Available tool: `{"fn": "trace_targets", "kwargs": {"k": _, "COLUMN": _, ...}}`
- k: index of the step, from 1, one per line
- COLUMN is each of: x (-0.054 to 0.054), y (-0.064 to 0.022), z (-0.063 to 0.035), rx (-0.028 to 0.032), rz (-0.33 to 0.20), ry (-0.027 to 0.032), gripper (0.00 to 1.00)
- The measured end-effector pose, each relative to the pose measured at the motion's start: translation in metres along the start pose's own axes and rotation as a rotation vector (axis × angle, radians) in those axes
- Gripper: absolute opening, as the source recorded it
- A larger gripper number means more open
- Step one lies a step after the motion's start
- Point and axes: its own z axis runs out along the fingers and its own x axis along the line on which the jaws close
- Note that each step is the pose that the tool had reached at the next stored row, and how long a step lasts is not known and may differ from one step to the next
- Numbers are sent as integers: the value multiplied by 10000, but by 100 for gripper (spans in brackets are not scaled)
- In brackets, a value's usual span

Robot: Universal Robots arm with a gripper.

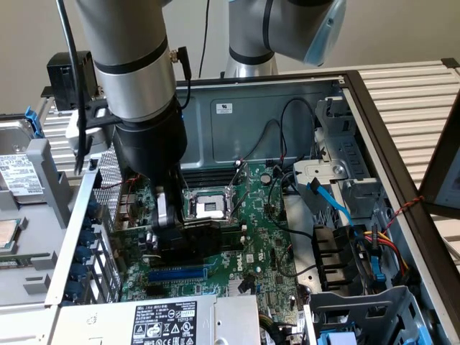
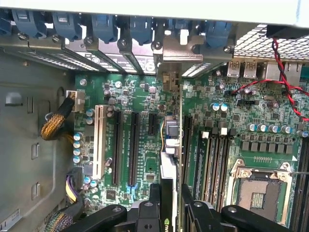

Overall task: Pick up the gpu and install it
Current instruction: 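Insert the gpu into the slot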

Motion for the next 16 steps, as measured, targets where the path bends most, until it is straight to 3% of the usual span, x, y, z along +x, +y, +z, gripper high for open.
{"fn": "trace_targets", "kwargs": {"k": 16, "x": 0, "y": 30, "z": -1, "rx": 52, "rz": 7, "ry": -54, "gripper": 27}}
